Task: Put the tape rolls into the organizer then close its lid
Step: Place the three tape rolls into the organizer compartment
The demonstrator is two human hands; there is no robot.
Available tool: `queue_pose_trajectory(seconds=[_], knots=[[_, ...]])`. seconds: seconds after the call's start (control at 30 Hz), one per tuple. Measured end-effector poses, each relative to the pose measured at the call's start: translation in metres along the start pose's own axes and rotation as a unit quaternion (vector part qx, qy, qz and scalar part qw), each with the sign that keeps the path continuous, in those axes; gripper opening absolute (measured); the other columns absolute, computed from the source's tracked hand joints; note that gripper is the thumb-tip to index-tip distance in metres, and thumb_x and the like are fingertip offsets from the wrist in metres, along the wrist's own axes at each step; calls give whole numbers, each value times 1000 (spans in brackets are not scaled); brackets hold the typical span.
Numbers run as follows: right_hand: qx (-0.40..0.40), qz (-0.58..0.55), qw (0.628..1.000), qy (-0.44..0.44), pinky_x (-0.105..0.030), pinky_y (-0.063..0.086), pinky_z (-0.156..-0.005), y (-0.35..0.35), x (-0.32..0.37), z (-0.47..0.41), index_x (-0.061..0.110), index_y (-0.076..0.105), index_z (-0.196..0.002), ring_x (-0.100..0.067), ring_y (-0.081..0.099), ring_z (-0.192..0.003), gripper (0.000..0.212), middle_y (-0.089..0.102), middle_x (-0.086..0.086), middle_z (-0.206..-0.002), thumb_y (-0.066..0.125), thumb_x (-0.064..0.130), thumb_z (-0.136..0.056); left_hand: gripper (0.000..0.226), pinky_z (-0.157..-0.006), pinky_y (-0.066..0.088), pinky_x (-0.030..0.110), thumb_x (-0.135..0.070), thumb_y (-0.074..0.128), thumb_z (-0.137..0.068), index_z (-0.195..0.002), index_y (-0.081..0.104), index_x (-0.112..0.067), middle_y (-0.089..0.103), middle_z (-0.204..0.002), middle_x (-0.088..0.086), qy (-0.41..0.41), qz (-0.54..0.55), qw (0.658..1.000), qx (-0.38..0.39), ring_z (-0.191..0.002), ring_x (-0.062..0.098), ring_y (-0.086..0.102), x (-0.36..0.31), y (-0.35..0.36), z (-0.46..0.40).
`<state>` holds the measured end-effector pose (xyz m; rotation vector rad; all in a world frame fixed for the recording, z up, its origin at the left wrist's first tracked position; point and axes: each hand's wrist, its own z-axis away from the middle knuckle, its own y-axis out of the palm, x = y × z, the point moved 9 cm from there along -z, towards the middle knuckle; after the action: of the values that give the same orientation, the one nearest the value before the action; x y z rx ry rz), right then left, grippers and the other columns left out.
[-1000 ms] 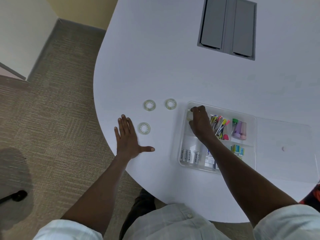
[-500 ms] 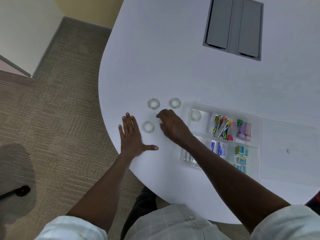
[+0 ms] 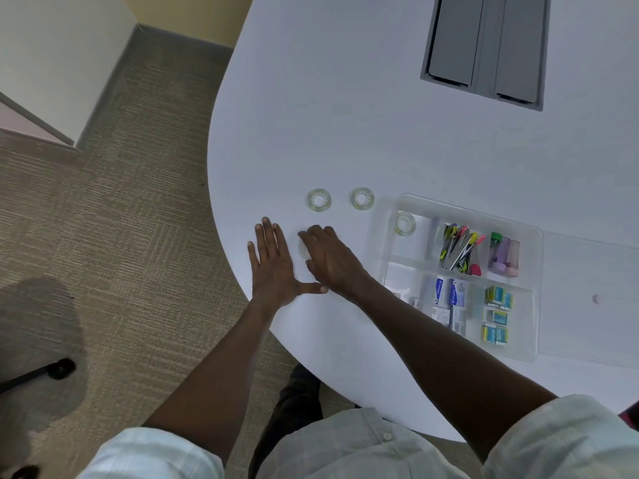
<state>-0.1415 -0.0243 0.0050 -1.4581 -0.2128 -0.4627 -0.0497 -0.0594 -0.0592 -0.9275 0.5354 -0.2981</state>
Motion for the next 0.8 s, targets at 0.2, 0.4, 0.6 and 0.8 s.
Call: queue_pose_trajectory(seconds=[0.2,0.4,0.6,0.8], knots=[[-123,-68,987,77,-38,48,-88,-60,-38,17,2,52,-126,-32,51,-104,55,55,-16,-122,62,5,-71,168,-120,-11,55,-102,48,-35,-149,-25,-3,-35,-157,16,-2,15,1000,6,-145,29,-34,-2,-2,1],[-208,-107,953,191,-34,40,-94,-111,-105,56,9,56,-122,-31,51,-109,56,55,-16,-114,66,5,-67,169,-120,-12,55,-103,48,-33,-148,-27,-5,-38,-156,14,-8,21,1000,12,-144,28,-37,-2,-1,1],[-41,-13,973,227,-41,48,-86,-100,-158,68,4,58,-120,-38,59,-101,57,61,-20,-110,75,7,-66,169,-120,-12,55,-102,49,-33,-149,-27,-6,-38,-156,14,-13,16,1000,12,-144,27,-37,-2,-1,2],[71,-5,982,176,-38,47,-85,-80,-159,60,4,61,-118,-36,60,-103,58,63,-19,-110,78,3,-63,168,-120,-12,54,-102,49,-34,-149,-27,-6,-37,-156,13,-14,15,1000,14,-144,27,-36,-3,-2,2]])
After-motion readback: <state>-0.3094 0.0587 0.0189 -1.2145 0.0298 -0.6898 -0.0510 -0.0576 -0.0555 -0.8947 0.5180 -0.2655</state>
